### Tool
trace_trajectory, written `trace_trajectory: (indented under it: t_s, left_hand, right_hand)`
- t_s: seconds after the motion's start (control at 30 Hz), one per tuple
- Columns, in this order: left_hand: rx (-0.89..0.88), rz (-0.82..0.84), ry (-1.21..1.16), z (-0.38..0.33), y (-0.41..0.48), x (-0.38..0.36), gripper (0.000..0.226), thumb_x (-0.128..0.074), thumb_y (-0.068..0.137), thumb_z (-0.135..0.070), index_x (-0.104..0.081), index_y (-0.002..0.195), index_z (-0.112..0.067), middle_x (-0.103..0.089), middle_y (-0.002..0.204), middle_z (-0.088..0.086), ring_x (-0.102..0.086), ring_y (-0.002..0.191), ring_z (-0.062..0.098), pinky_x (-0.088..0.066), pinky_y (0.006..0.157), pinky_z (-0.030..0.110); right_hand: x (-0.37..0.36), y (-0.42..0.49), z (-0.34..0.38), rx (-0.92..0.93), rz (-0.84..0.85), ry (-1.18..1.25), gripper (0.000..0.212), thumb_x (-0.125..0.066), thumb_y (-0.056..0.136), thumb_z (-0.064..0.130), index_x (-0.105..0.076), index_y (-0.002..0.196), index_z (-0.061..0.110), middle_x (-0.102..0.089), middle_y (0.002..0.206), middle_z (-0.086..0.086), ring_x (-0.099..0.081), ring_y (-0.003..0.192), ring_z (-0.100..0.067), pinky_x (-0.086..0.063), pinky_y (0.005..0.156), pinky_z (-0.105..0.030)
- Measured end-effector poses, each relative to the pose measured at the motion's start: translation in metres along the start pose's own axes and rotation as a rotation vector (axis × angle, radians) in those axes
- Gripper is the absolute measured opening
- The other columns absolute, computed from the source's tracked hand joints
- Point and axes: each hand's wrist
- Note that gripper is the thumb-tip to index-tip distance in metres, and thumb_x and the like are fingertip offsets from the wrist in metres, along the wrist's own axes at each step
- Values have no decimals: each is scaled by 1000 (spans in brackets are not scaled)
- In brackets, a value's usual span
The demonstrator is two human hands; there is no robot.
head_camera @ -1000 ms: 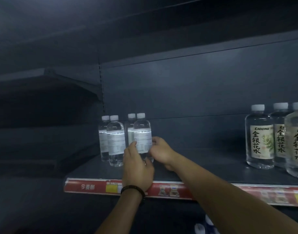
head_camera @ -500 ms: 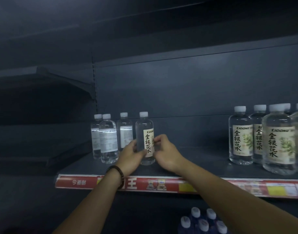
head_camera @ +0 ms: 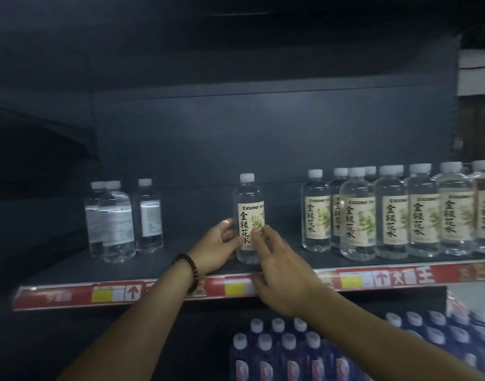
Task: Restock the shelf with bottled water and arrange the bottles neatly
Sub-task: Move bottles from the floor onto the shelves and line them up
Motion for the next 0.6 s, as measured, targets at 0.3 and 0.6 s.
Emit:
trace_trajectory:
  t_s: [0.3,0.6]
  left_hand:
    - [-53,88,48,-29,12,-78,43,-67,101,-13,-51,140,-18,-73,129,-5,-67,122,7,-54,108,37]
    - [-106,63,128,-48,20,-135,47,-75,96,-22,-55,138,-22,-71,124,-8,-66,119,8,-56,96,27]
  right_hand:
    - [33,-54,-48,-109,-30,8,87,-53,102,34,0,169,18,11,175,-8,-22,159,-34,-41,120,-41]
    - [48,-81,-87,-187,-69,68,90,-58,101,35,-1,170,24,17,175,1,-16,162,-31,-37,124,-45]
Point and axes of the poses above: each hand's wrist, its own y-axis towards the middle knuckle, its own x-axis out of the back of the hand, z = x × y
